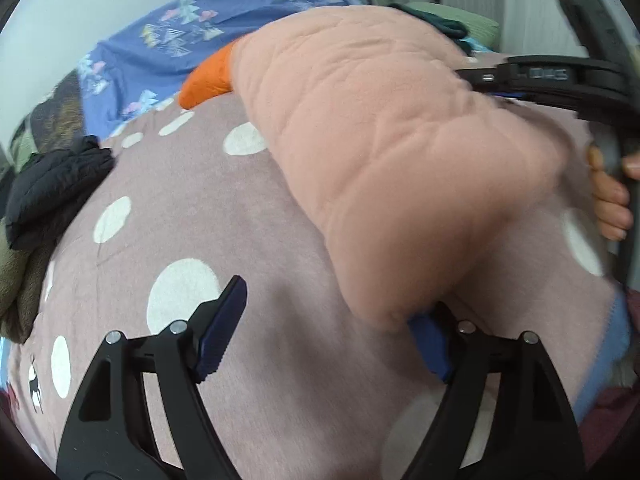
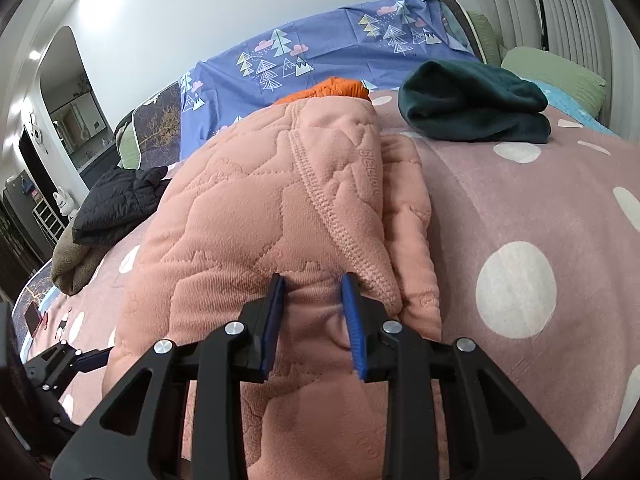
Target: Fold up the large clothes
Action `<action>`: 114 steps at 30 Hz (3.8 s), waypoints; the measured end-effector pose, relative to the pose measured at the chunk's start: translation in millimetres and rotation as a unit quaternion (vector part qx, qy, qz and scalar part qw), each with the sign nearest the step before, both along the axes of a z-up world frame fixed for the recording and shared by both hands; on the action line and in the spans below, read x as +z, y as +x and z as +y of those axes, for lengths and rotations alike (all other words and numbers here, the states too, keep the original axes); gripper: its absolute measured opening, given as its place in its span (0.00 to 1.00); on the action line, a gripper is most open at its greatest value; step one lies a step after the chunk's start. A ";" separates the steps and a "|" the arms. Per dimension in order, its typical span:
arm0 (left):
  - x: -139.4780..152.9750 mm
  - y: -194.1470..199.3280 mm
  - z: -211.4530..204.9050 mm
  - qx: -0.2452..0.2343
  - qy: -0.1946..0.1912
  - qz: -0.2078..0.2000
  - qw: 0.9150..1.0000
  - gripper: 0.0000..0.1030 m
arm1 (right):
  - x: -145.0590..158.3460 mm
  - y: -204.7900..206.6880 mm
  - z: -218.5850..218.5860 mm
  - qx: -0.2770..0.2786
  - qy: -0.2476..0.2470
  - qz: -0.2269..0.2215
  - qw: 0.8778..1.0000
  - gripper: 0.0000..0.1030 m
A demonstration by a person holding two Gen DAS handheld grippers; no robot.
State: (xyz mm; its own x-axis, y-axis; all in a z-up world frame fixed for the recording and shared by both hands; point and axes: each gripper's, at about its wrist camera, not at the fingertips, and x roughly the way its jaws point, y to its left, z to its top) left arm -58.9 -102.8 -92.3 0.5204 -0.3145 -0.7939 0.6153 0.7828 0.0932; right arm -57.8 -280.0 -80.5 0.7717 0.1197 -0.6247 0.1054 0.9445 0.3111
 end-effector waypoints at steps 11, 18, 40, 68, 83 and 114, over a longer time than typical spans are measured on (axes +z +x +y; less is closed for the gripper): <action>84.2 41.7 6.7 -0.025 -0.125 -0.068 0.989 0.52 | -1.2 -4.3 0.7 -0.006 0.006 -0.015 1.000 0.29; 29.1 113.4 -52.5 -0.014 -0.094 -0.045 0.994 0.64 | -4.3 -7.7 -0.5 -0.007 0.007 -0.014 1.000 0.29; 34.2 103.6 -44.8 -0.010 -0.086 -0.034 0.996 0.65 | -23.4 -49.3 -44.6 -0.051 0.126 0.037 0.990 0.76; 36.1 137.7 -9.8 0.041 -0.181 0.051 0.981 0.90 | -39.7 -50.7 -47.7 -0.046 0.219 0.063 0.973 0.65; 12.6 242.4 7.3 0.067 -0.282 0.174 0.941 0.98 | -47.3 -43.6 -50.0 -0.029 0.227 0.061 0.972 0.81; 90.1 190.5 52.4 -0.019 -0.373 0.115 0.920 0.65 | 39.4 -52.2 -9.8 0.067 0.146 -0.042 0.986 0.46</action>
